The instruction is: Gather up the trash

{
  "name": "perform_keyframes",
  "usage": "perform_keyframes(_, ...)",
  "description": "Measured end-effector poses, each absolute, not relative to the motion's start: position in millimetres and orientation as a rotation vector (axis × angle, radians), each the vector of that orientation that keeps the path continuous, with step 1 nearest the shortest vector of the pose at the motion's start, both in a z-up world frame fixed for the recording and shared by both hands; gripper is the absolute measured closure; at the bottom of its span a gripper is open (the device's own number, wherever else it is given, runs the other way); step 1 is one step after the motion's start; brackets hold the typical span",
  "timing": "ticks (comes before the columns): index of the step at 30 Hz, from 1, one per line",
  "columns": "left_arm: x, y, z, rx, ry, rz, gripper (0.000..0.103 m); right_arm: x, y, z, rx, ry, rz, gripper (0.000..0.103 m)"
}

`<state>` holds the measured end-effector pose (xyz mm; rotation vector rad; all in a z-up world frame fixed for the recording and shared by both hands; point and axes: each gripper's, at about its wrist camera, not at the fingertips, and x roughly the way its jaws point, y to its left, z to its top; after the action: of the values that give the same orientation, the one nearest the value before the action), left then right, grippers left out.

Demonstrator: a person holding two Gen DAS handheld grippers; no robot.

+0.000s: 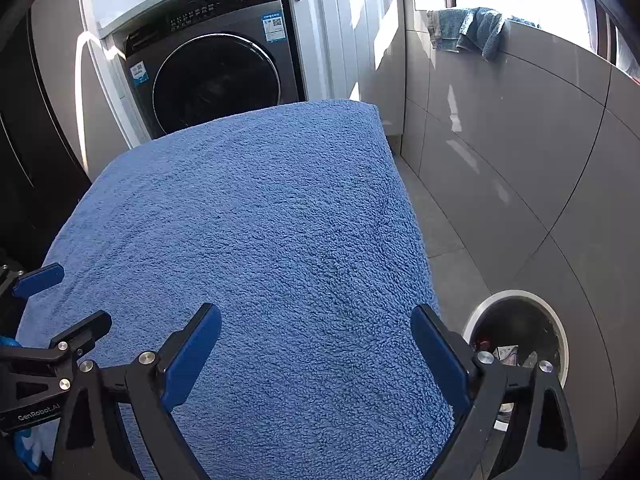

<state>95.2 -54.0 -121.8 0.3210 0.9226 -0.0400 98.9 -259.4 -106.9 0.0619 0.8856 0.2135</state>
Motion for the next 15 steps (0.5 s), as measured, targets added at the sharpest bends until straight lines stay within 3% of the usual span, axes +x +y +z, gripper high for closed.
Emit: perform_keyframes(15,96.2,-48.7,-118.9,0.304,0.892,-0.011,0.023,99.1,-259.3,-108.3,0.054,0.892,0.218,0.007)
